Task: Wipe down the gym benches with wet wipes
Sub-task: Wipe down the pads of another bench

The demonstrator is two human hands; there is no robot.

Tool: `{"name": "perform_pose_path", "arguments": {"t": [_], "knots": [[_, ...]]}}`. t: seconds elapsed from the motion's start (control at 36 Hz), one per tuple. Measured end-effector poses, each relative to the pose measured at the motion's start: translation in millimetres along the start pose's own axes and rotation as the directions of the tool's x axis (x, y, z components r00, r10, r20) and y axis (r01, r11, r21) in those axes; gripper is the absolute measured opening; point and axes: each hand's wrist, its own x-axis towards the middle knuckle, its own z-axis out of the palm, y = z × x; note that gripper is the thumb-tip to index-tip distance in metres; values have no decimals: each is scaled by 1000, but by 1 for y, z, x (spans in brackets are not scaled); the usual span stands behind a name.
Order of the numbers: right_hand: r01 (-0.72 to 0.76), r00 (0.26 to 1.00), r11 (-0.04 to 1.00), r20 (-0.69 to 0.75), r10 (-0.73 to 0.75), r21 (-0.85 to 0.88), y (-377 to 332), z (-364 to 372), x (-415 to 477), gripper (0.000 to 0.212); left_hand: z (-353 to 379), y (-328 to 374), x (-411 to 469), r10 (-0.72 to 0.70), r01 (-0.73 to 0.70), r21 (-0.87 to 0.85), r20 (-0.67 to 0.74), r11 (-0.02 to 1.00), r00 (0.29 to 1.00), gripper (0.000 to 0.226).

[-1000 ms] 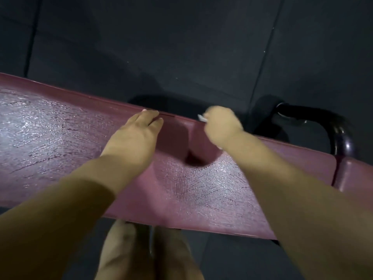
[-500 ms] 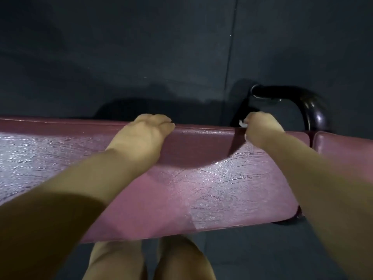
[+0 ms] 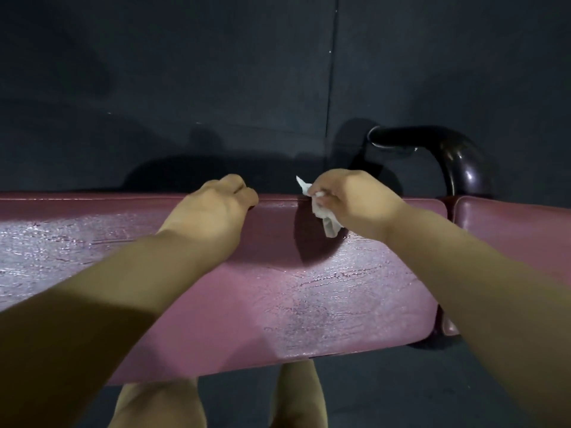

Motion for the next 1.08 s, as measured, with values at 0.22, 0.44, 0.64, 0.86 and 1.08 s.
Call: {"name": "perform_pose_path", "arguments": {"t": [0.22,0.44,0.64,0.86,1.08], "knots": [[-392,918,855,-203,341,-339,83,-28,-12,33,15,50,15,9,-10,-13,-32,1000,999,57],[-11,997,963,-80,-11,-269,46,-2,14,16,23,76,22,-43,39,-42,-87,998,995,54],[41,997,957,-47,-57,-286,93,-11,8,23,24,95,28,-77,76,-16,-95,997,992,51],[-361,930,911,-144,337,-198,171,-56,-39,19,47,162,50,6,-7,-25,-50,1000,999,65],[-52,988,978,-155,21,-200,141,-39,-28,25,64,185,52,-143,142,-28,-42,989,989,67]]}}
